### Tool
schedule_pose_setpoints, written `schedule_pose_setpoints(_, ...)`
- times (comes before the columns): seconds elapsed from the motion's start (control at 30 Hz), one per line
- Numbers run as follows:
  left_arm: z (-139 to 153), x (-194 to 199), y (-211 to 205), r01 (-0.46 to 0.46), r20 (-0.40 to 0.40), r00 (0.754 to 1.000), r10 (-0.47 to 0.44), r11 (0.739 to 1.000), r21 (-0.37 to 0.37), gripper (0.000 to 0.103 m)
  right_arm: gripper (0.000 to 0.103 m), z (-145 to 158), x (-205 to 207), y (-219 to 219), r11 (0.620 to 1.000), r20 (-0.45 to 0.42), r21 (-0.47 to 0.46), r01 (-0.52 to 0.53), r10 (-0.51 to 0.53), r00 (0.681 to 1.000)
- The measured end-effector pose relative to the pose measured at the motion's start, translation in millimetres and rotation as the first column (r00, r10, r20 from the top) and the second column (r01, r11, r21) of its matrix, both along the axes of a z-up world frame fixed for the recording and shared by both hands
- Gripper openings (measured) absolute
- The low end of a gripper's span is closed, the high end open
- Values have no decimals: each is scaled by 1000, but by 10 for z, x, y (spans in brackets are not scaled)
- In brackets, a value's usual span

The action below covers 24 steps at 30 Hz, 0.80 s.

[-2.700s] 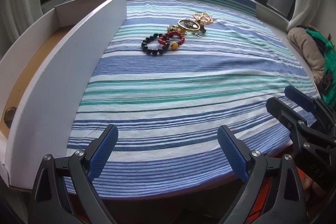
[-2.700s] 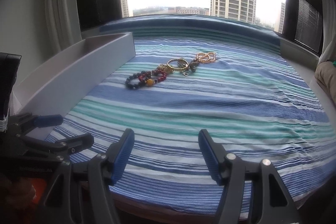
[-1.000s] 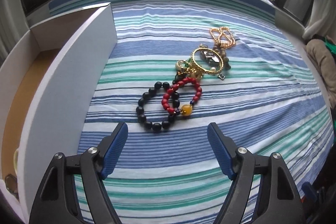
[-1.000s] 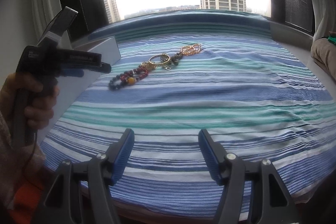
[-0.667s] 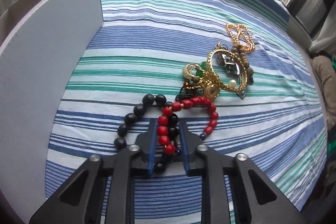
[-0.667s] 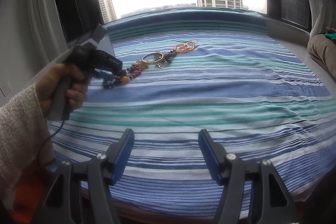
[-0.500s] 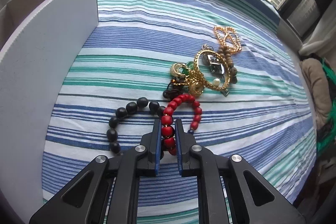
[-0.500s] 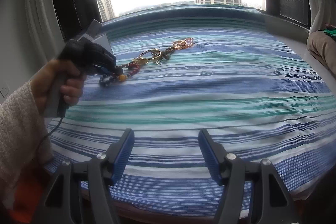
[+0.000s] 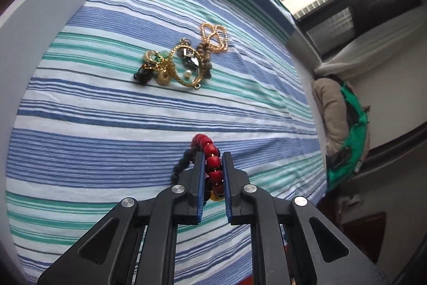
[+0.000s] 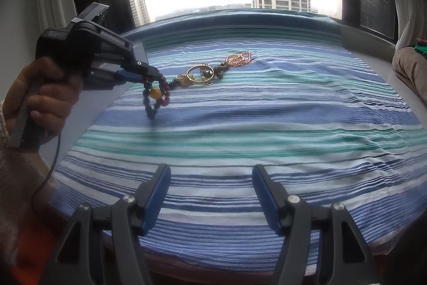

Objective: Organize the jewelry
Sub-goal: 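Grasp the black and red bead bracelets together with the left tool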

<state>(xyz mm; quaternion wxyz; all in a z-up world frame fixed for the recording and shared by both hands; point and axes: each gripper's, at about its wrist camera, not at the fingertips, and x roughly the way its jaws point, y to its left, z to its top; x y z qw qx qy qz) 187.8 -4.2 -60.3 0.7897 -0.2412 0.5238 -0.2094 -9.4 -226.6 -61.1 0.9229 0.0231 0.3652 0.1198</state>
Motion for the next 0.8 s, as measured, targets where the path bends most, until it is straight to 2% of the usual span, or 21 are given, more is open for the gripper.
schedule_pose_setpoints(0.07, -65, -25, 61, -38, 8, 999, 38, 991, 128, 11, 65, 11, 2, -5, 1000, 1, -1, 4, -4, 1000)
schedule_pose_setpoints(0.13, -197, -11, 153, -83, -3, 996, 87, 958, 273, 12, 65, 26, -5, -12, 1000, 5, 0, 8, -8, 1000)
schedule_pose_setpoints(0.2, -305, -17, 264, -111, -20, 992, 126, 930, 350, 11, 65, 42, -12, -20, 1000, 9, 1, 8, -8, 1000)
schedule_pose_setpoints(0.23, -334, -33, 329, -122, -24, 990, 140, 924, 361, 11, 65, 48, -20, -17, 1000, 11, 0, 7, -7, 1000)
schedule_pose_setpoints(0.33, -268, -131, 436, -142, 6, 989, 148, 930, 338, 15, 65, 44, -30, 0, 1000, 11, -2, 6, -6, 1000)
schedule_pose_setpoints(0.4, -160, -197, 359, -111, 51, 994, 99, 933, 343, 16, 65, 27, -27, 7, 1000, 4, -4, 2, -2, 1000)
schedule_pose_setpoints(0.47, -87, -242, 193, -39, 89, 996, 7, 928, 370, 16, 65, 22, -23, 27, 1000, 1, -7, -4, 4, 1000)
schedule_pose_setpoints(0.5, -84, -256, 99, -2, 98, 994, -41, 917, 399, 16, 65, 29, -29, 36, 1000, 2, -9, -7, 7, 1000)
schedule_pose_setpoints(0.63, -309, -233, -182, 97, 72, 985, -159, 841, 532, 16, 65, 50, -49, 99, 1000, 7, -12, -20, 20, 1000)
schedule_pose_setpoints(0.67, -349, -233, -206, 89, 91, 982, -168, 822, 562, 16, 65, 53, -54, 101, 1000, 7, -12, -23, 23, 1000)
schedule_pose_setpoints(0.7, -364, -227, -236, 75, 106, 979, -174, 792, 606, 16, 65, 55, -61, 106, 1000, 7, -12, -24, 24, 1000)
schedule_pose_setpoints(0.73, -406, -206, -242, 86, 81, 981, -175, 772, 630, 16, 65, 55, -72, 107, 1000, 7, -12, -25, 25, 1000)
schedule_pose_setpoints(0.8, -446, -194, -184, 87, 63, 985, -158, 788, 609, 18, 65, 58, -79, 96, 1000, 8, -16, -20, 20, 1000)
